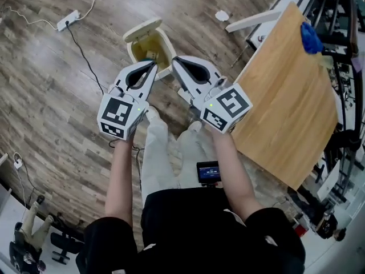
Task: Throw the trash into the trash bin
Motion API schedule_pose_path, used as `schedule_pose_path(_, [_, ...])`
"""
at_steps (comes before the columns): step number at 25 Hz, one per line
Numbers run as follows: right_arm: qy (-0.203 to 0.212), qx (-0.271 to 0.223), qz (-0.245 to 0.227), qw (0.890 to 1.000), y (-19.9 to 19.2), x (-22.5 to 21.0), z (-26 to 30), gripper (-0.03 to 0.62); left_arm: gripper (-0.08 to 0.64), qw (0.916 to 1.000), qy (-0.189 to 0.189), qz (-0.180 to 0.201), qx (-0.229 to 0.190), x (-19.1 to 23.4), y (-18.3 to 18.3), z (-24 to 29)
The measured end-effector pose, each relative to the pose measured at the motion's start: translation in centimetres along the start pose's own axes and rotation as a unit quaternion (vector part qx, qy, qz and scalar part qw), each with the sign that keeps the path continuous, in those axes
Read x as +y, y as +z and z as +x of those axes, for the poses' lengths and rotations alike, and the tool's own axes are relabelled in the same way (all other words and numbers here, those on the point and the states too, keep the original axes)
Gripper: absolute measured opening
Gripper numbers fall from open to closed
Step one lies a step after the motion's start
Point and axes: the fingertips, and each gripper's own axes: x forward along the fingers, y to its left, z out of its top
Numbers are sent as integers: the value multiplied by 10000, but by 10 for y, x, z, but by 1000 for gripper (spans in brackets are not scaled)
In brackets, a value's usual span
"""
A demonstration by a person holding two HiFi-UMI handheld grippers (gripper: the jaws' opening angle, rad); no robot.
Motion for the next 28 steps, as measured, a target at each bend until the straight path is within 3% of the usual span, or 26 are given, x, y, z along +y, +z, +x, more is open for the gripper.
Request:
schedule_pose_path(3, [321, -223, -603, 9974, 63, 36, -21, -3, 6, 9983, 43, 182, -549, -21, 71, -32])
schedule_pose_path(6, [370, -508, -843, 9945, 113, 62, -58, -2, 6, 9950, -90, 12, -992, -61, 116, -59])
schedule_pose_path(8, [326, -688, -970, 9924, 134, 78, -85, -2, 6, 9928, -209, -53, -1181, -92, 133, -78])
schedule_pose_path(11, [345, -1063, -1059, 9881, 161, 101, -117, -3, 6, 9900, -330, 147, -1360, -122, 160, -107])
schedule_pose_path(15, [604, -1309, -1230, 9819, 177, 130, -140, -3, 6, 9837, -153, 467, -1731, -136, 199, -144])
schedule_pose_path(22, [929, -1477, -1554, 9723, 193, 154, -150, -3, 6, 9783, -177, 669, -1952, -158, 218, -163])
schedule_pose_path(28, [916, -1452, -1582, 9724, 191, 156, -158, -3, 6, 9772, -167, 927, -1902, -169, 220, -156])
